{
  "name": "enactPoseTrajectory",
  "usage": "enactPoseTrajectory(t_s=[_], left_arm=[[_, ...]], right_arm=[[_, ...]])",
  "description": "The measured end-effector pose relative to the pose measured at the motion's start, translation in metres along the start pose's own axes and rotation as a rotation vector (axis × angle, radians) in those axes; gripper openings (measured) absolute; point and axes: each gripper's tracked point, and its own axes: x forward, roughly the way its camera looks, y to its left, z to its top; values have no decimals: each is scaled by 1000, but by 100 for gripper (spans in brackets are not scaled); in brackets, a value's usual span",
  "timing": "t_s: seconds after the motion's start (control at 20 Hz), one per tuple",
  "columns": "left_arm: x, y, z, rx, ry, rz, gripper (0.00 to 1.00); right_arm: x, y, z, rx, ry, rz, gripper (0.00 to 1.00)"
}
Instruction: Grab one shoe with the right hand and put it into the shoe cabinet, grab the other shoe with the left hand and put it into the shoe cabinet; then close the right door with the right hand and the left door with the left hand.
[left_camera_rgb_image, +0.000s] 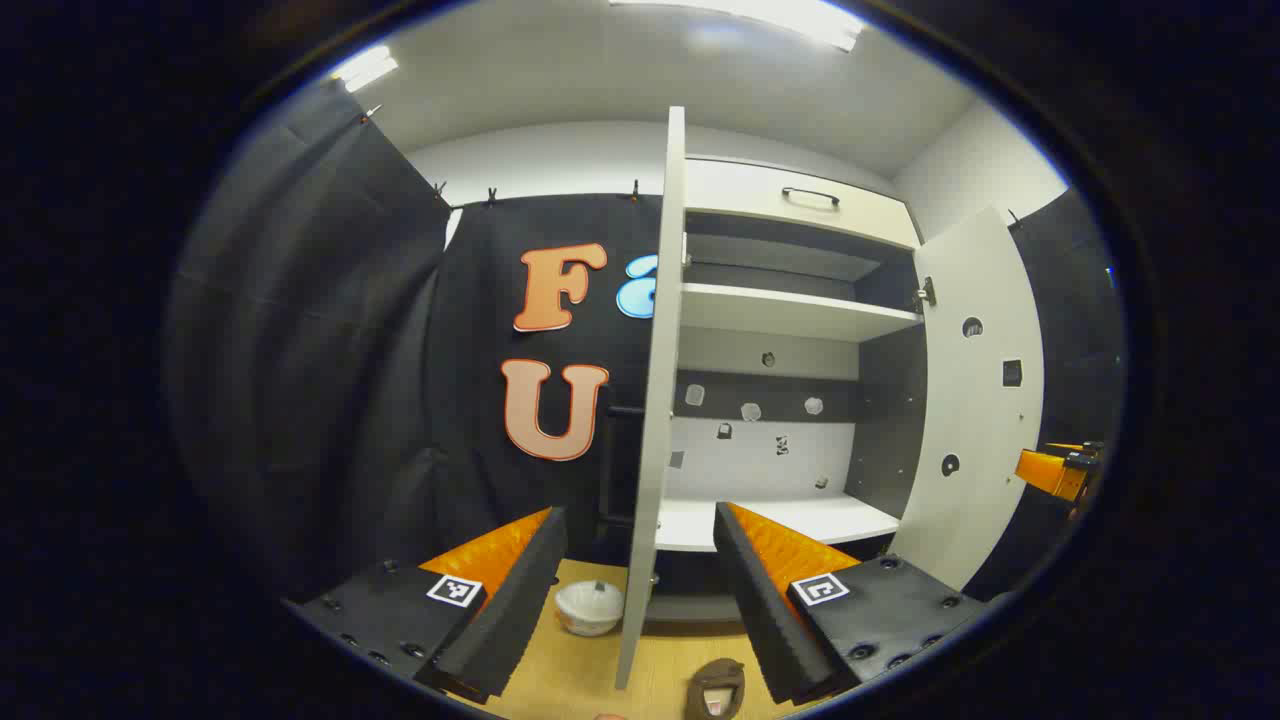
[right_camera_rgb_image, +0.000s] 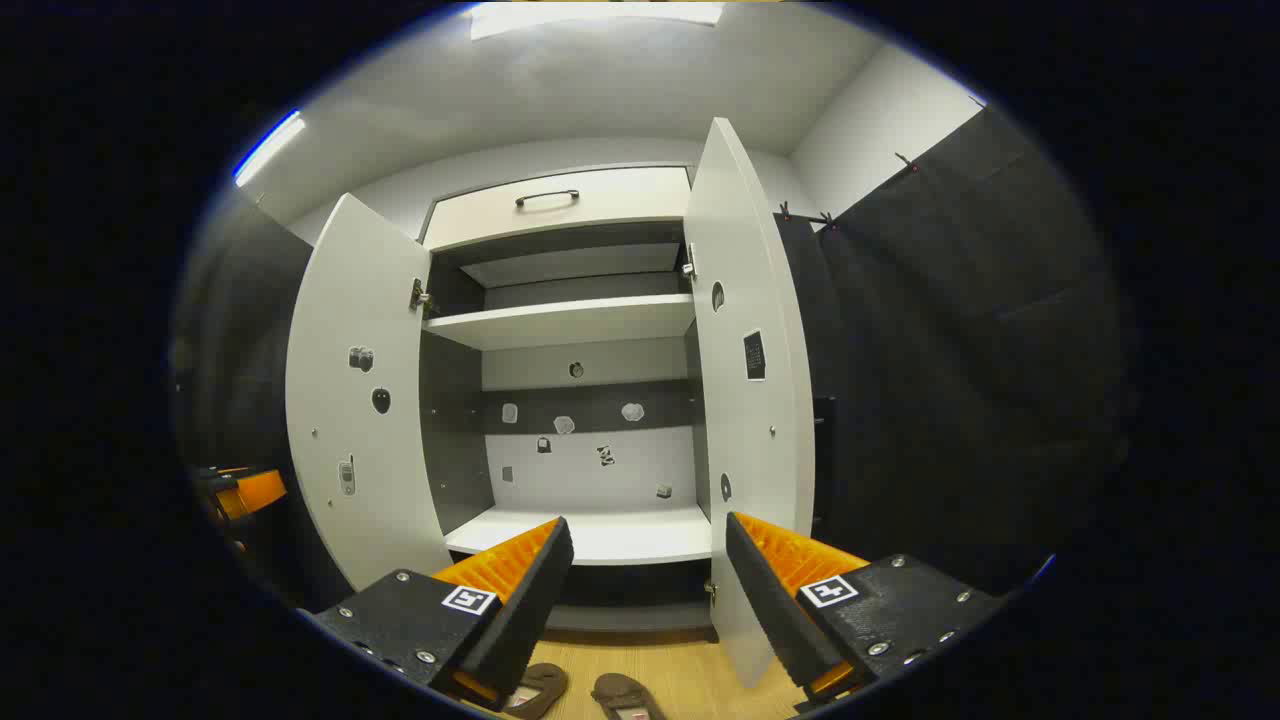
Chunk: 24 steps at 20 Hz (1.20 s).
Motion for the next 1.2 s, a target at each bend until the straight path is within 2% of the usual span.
enactPoseTrajectory(t_s=[0.15,0.25,0.4,0.6,0.65,0.75,0.8,0.95,1.0,1.05,1.1,1.2], left_arm=[[-4,-15,10,-32,-17,-33,96],[-7,-17,12,-10,-20,-37,96],[-15,-12,20,50,-38,-19,96],[-18,-10,13,37,-25,-14,94],[-18,-7,10,38,-18,-5,96],[-17,-5,6,38,-5,4,94],[-18,-5,5,34,-2,4,99],[-17,-2,3,39,-3,15,94],[-18,-1,3,40,-2,19,96],[-17,-1,1,38,-1,20,99],[-17,0,0,34,4,22,94],[-19,4,-5,34,11,32,96]], right_arm=[[-2,0,1,-2,23,8,95],[-6,-1,7,-2,8,11,95],[-14,-8,12,-6,0,3,94],[-19,-14,7,-26,17,-9,94],[-19,-15,4,-32,25,-17,94],[-18,-15,-5,-36,47,-18,95],[-16,-12,-9,-39,55,-13,95],[-10,-9,-38,-63,95,-7,95],[-7,-7,-54,-66,121,-4,95],[-5,-6,-75,-65,158,-1,95],[-3,-3,-98,-62,194,10,95],[2,4,-144,-58,264,38,95]])
